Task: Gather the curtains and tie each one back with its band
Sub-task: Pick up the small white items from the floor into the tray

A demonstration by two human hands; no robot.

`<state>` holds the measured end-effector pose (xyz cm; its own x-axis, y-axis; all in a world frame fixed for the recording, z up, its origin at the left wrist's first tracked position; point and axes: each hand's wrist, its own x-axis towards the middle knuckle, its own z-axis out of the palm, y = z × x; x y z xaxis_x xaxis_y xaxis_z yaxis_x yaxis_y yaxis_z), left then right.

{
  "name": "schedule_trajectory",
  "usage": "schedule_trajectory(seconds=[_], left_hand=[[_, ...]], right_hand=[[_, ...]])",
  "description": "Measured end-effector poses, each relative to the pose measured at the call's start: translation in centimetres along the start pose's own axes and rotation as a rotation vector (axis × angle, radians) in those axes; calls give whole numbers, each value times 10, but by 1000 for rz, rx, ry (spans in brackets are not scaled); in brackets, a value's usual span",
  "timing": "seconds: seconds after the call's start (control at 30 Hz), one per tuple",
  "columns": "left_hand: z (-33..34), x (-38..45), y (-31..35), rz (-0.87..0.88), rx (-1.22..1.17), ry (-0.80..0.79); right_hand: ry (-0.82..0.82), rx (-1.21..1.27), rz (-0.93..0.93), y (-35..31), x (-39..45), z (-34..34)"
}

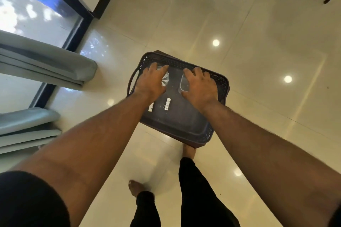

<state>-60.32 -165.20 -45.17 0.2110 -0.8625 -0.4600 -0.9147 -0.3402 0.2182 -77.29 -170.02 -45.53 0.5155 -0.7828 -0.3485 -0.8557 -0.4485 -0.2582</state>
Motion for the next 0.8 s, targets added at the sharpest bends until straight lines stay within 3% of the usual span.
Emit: schedule_trajectory(seconds=[0.33,0.43,0.53,0.63,0.8], left_hand=[[24,-6,-19,-22,-14,-114],[19,-26,-21,-32,-69,-63],[12,-67,-33,-62,-191,87],[18,-139,-67,-183,-363,268],[54,-287,-164,-468,-489,302]], right_hand=[[-67,-146,61,-19,-2,1],[31,-190,48,-39,-22,-10],[105,-181,-82,-76,-52,-13],[54,-127,-181,-137,-85,-2],[-108,-177,-389,-265,-146,45]])
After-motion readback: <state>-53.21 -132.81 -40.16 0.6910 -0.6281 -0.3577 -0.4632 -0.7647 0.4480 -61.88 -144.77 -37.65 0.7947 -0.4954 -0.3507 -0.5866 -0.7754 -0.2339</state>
